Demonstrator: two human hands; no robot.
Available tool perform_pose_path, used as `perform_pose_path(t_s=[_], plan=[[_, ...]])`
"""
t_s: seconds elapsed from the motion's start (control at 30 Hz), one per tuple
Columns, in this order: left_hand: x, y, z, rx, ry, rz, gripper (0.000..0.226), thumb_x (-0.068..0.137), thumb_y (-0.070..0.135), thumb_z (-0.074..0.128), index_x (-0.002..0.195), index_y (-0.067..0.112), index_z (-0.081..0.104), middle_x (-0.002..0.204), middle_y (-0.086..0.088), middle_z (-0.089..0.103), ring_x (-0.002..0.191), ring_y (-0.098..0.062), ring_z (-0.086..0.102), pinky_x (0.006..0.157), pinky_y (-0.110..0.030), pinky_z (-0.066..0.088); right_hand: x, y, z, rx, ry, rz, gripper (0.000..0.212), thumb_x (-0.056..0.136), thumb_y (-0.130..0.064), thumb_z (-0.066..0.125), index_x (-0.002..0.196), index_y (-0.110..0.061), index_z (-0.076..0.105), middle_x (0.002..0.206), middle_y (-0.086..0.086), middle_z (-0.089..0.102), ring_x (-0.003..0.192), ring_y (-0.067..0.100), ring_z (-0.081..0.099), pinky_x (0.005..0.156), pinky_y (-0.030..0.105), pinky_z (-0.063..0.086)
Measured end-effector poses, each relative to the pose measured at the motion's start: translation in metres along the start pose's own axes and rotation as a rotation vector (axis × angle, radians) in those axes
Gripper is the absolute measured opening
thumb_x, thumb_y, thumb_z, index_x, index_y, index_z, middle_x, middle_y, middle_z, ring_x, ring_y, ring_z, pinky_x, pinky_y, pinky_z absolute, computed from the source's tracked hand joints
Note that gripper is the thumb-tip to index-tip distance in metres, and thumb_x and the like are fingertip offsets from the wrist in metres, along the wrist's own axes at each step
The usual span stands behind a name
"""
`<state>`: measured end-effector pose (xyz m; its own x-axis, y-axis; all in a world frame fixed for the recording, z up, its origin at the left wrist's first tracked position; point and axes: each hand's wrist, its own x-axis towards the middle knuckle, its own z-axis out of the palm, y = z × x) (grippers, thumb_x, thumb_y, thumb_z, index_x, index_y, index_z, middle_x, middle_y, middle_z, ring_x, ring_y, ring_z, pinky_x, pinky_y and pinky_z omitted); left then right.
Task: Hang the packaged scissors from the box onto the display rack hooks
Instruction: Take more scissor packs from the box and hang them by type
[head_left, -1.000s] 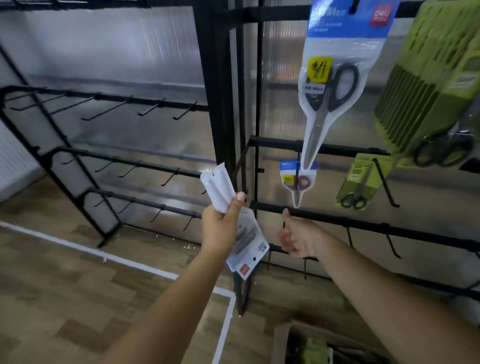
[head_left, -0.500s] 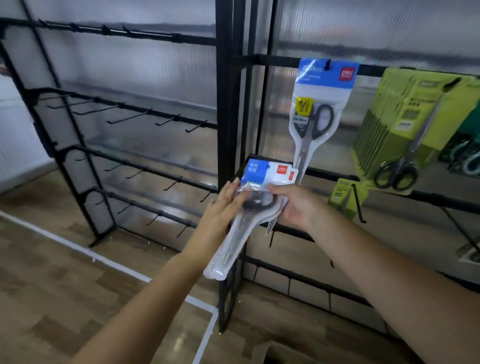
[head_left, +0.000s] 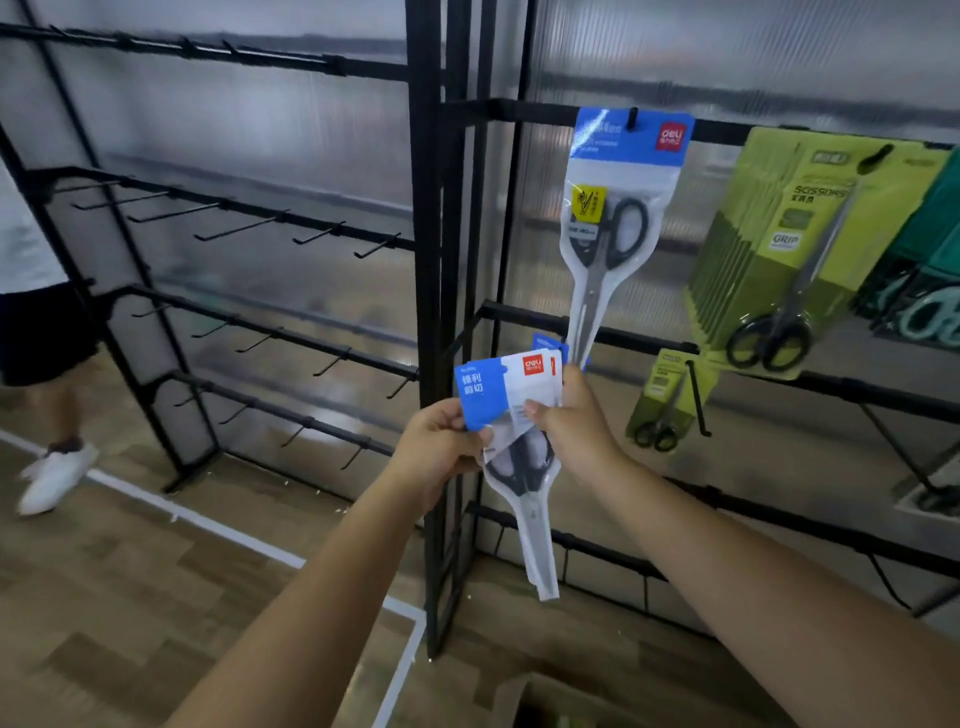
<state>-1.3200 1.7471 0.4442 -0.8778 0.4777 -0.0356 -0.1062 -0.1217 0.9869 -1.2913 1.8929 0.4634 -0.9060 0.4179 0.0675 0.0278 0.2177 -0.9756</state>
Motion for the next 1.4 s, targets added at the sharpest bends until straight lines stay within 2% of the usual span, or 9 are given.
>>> perform_pose_path(t_s=[0.13,0.3,0.53,0.73,0.9,1.03,1.17,1.33,1.4], plan=[[0.003,-0.02,0.005,0.002,0.092,-0.074,0.012,0.083,-0.006,0.063,0.084,0.006,0.061,0.078,-0.007,0.068,0.067,-0.017,0.068,0.059,-0.029,0.059,0.0,0.032,0.001,-0.02,0.043,0.077,0.04,0.092,0.001,0.05,0.131,-0.005,0.043,0.124,0.01,0.058,0.107,0.018,0.056,0.074,0.017,0.047],[0.009,-0.036,0.001,-0.001,0.217,-0.093,0.014,0.08,0.003,0.071,0.078,0.008,0.057,0.074,-0.005,0.066,0.062,-0.013,0.065,0.057,-0.027,0.054,0.0,0.051,0.003,0.096,0.118,0.118,0.025,0.089,0.006,0.052,0.109,-0.008,0.057,0.116,0.016,0.063,0.102,0.024,0.059,0.086,0.031,0.047],[0.018,-0.051,-0.028,-0.074,0.234,-0.057,0.011,0.083,0.003,0.068,0.089,0.012,0.065,0.078,0.001,0.072,0.066,-0.009,0.069,0.056,-0.022,0.054,0.012,0.057,0.004,0.027,0.324,0.108,0.006,0.094,-0.011,0.052,0.098,-0.011,0.056,0.092,0.002,0.061,0.083,0.013,0.058,0.055,0.011,0.042],[0.021,-0.06,-0.04,-0.066,0.209,-0.094,0.012,0.083,0.007,0.068,0.092,0.016,0.066,0.084,0.004,0.073,0.079,-0.013,0.07,0.064,-0.026,0.054,0.017,0.061,0.014,-0.057,0.475,0.07,0.025,0.095,-0.02,0.053,0.07,-0.012,0.055,0.066,-0.006,0.057,0.061,-0.001,0.052,0.044,0.004,0.035],[0.022,-0.06,-0.045,-0.081,0.174,-0.079,0.012,0.084,0.006,0.066,0.09,0.016,0.065,0.079,0.006,0.073,0.073,-0.008,0.07,0.058,-0.021,0.054,0.022,0.057,0.013,0.044,0.534,0.085,0.021,0.095,-0.016,0.052,0.086,0.001,0.061,0.079,0.008,0.06,0.069,0.012,0.056,0.055,0.015,0.041],[0.022,-0.062,-0.05,-0.084,0.166,-0.088,0.013,0.085,0.007,0.065,0.091,0.018,0.064,0.085,0.007,0.072,0.077,-0.009,0.069,0.061,-0.024,0.054,0.013,0.059,0.012,0.158,0.467,0.1,0.013,0.094,-0.013,0.052,0.086,-0.008,0.06,0.077,0.005,0.063,0.069,0.011,0.061,0.06,0.022,0.048],[0.024,-0.063,-0.054,-0.086,0.16,-0.094,0.012,0.085,0.008,0.065,0.094,0.017,0.064,0.092,0.001,0.071,0.087,-0.016,0.067,0.07,-0.031,0.055,0.007,0.058,0.009,0.173,0.445,0.07,0.014,0.095,-0.015,0.052,0.085,-0.011,0.06,0.076,0.0,0.065,0.062,0.0,0.065,0.055,0.015,0.051],[0.028,-0.059,-0.05,-0.086,0.153,-0.085,0.012,0.084,0.007,0.066,0.09,0.018,0.065,0.082,0.007,0.072,0.077,-0.009,0.068,0.06,-0.022,0.053,0.025,0.054,0.007,0.041,0.488,0.098,0.032,0.093,-0.016,0.055,0.093,0.015,0.06,0.094,0.032,0.064,0.085,0.039,0.063,0.07,0.035,0.046],[0.03,-0.056,-0.048,-0.088,0.157,-0.083,0.012,0.084,0.007,0.066,0.09,0.018,0.065,0.081,0.007,0.072,0.078,-0.009,0.068,0.062,-0.024,0.054,0.03,0.056,0.004,-0.032,0.487,0.147,0.034,0.092,-0.019,0.058,0.091,0.015,0.063,0.084,0.027,0.064,0.072,0.029,0.061,0.065,0.028,0.038]])
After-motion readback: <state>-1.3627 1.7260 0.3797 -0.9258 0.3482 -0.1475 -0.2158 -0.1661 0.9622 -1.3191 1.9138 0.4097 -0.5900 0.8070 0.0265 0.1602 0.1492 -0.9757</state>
